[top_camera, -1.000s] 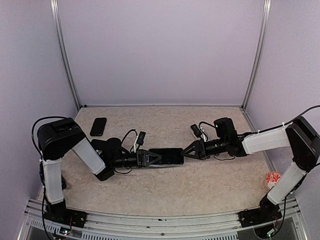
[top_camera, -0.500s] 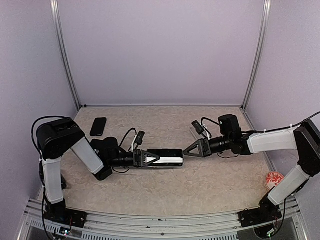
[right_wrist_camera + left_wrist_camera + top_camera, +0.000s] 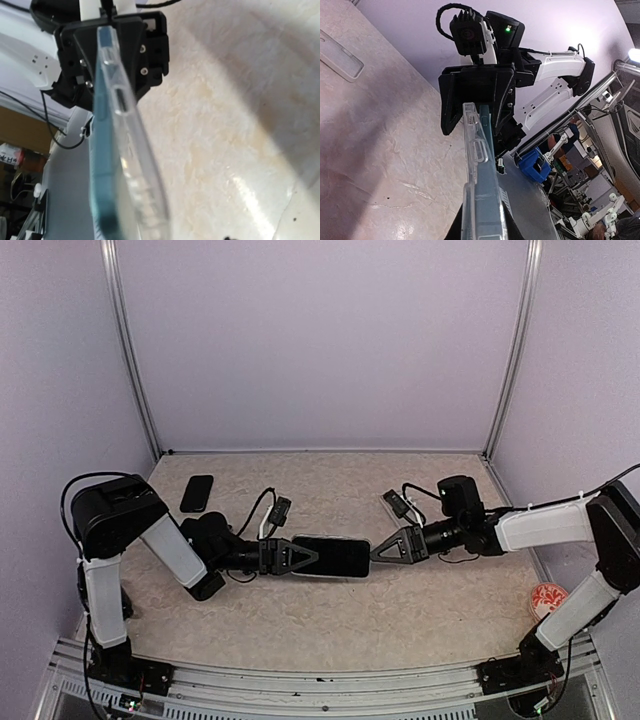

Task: Put the phone into the phone case
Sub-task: Press the phone with the phone case at the bottom corners of the phone case.

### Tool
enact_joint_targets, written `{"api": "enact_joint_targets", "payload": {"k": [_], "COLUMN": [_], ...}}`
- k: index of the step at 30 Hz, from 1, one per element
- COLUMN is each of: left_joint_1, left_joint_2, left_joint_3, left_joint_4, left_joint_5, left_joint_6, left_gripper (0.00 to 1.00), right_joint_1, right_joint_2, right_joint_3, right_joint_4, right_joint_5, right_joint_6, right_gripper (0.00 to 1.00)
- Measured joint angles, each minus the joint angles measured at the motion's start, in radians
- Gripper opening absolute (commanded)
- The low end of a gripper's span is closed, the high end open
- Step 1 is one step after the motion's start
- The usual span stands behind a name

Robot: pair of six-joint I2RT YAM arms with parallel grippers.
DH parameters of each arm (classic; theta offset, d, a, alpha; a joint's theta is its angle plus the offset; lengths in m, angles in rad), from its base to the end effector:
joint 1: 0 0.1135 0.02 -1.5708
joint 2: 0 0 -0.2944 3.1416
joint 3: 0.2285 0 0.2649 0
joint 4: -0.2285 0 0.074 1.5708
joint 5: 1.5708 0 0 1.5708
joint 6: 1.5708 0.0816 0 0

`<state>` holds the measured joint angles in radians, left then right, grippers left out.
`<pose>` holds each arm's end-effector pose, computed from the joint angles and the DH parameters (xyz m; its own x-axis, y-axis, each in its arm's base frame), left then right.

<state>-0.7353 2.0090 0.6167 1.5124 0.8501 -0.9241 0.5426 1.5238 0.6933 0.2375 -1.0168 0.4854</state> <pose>0.2382 -0.2982 0.1521 -0.7412 -0.0397 -0.6701 0.6710 -0.0708 -0.7381 0.2395 0.2254 0.1922 -0.8318 -0.2149 -0.5117 -0.5512 0.2110 0.8073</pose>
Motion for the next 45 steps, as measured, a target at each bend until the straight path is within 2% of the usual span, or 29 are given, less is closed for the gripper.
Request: {"api": "enact_joint_targets", "payload": {"k": [13,27,34,40,45], "left_joint_1": [0.0,-0.003,-0.006,-0.006,-0.005], "left_joint_2": [0.0,0.002,0.003,0.016,0.018], "left_joint_3": [0.001,0.007,0.007,0.007,0.007], "left_joint_4": [0.05,0.059,0.059,0.058,0.058], "left_joint_5": [0.064,0.1,0.104,0.096,0.075], "left_joint_6": [-0.04,-0.042,-0.047,-0.048,-0.045], "left_gripper": [0.11,0.11,0.14,0.15,0.21], "right_joint_1": [0.011,0.046,0.046,0.047,0.051], "right_joint_2": [-0.03,0.003,0.007,0.007,0.005], "right_joint_3": [-0.051,-0.053,-0.052,-0.032,0.005], "right_joint_4": [0.17,0.309,0.307,0.229,0.138], "right_joint_5": [-0.119,-0.153,-0.149,-0.131,-0.094], "right_joint_6": [0.066,0.175,0.18,0.132,0.075], "right_gripper": [0.47,0.22,0.12,0.01,0.0]}}
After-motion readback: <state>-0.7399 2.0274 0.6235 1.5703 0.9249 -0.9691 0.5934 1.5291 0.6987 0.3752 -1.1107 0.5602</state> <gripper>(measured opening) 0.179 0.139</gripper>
